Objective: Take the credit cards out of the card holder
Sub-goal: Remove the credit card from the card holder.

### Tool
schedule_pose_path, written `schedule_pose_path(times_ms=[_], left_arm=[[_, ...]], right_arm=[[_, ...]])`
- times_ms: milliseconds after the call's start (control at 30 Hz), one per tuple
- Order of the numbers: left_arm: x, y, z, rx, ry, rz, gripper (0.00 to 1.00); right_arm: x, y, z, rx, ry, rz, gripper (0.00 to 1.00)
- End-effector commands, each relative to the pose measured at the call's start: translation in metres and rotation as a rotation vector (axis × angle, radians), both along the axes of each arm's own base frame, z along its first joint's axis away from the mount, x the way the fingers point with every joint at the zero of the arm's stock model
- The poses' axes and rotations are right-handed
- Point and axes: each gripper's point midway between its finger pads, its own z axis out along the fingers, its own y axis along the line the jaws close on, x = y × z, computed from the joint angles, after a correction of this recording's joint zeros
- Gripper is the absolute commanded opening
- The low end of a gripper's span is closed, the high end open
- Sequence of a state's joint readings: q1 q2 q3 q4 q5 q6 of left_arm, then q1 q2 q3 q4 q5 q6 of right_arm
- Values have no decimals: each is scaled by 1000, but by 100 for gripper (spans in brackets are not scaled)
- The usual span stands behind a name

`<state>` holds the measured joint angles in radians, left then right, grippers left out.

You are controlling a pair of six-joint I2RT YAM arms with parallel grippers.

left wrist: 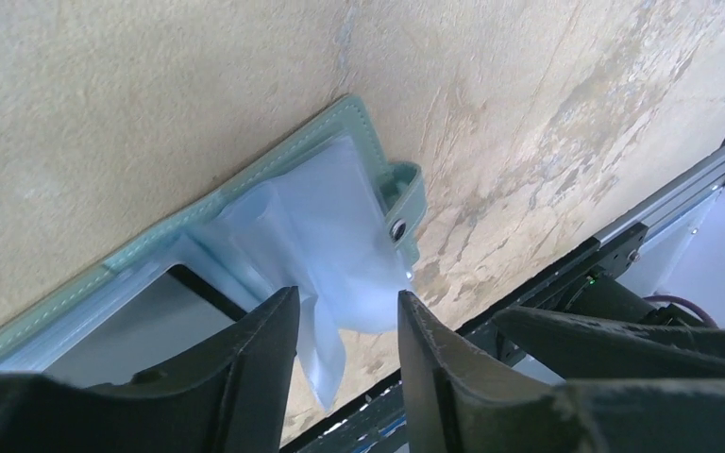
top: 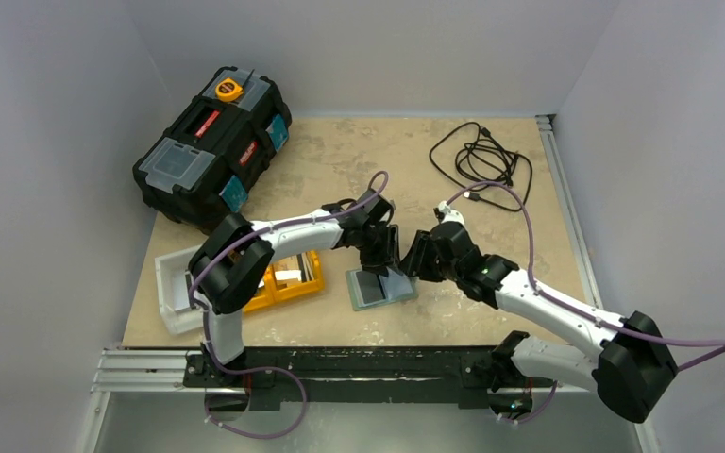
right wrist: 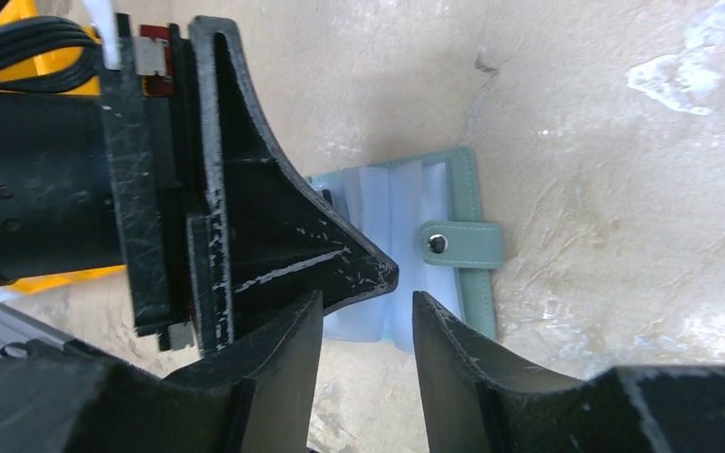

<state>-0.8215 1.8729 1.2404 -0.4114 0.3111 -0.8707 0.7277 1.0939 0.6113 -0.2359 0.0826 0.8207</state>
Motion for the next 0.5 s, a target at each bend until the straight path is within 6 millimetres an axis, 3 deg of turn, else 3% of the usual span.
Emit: schedule_pose_path(times_ms=[0,100,467], left_arm=[[11,-28,16,-95,-30,-40,46],[13,-38,17,-134,-21,-40,53],[19,-61,44,-263,-21,-46,62]], right_arm=[[1,-12,11,-16,-37,-48,41],[-1,-17,13,-23,-40,-61,41],[-5,-27,24,-17,-67,-84,39]])
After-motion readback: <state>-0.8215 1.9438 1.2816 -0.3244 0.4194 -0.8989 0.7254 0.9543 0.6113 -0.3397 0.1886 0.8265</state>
